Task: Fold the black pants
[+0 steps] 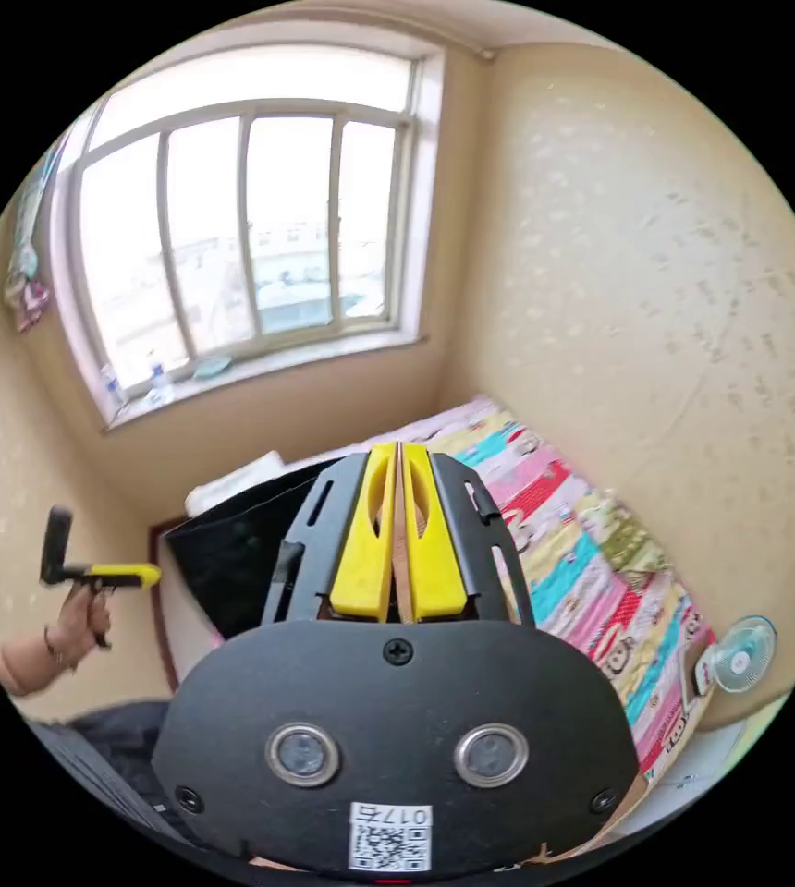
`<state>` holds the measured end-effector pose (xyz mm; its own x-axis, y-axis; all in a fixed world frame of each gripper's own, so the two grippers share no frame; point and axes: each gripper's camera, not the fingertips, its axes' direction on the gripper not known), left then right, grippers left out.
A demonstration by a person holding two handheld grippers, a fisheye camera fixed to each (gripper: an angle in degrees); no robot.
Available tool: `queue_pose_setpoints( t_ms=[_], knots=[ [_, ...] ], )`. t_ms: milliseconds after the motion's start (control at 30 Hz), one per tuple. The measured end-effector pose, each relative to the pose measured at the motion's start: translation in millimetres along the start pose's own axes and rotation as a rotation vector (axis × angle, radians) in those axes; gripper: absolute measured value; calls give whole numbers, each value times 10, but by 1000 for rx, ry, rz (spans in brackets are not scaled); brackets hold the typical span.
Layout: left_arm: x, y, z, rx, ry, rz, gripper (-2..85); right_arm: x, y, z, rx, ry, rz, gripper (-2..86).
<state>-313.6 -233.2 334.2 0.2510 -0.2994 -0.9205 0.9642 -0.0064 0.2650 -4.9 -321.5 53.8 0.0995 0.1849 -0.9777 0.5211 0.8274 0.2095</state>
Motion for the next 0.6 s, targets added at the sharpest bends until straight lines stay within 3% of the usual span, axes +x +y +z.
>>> queue_pose_setpoints(
  t_ms=[100,167,267,333,433,600],
  knots=[
    [-1193,14,-86,-116,-84,-287,51,0,1070,951,-245,-221,67,8],
    [-1655,26,-133,-170,-65,-381,51,180,2295,1614,-492,-451,325,6],
    [-2036,-161,-80,-296,-77,-428,54,319,3952,1803,-621,-683,765,6],
    [-2149,-488,122,-419,-62,-400,63,324,4733,1632,-664,-716,981,6],
    [-2176,-1000,542,-588,-70,-321,66,350,5690,1083,-637,-685,1313,5],
    [-1927,-1657,1564,-914,-92,-87,65,273,6450,85,-315,-579,1682,5]
  ],
)
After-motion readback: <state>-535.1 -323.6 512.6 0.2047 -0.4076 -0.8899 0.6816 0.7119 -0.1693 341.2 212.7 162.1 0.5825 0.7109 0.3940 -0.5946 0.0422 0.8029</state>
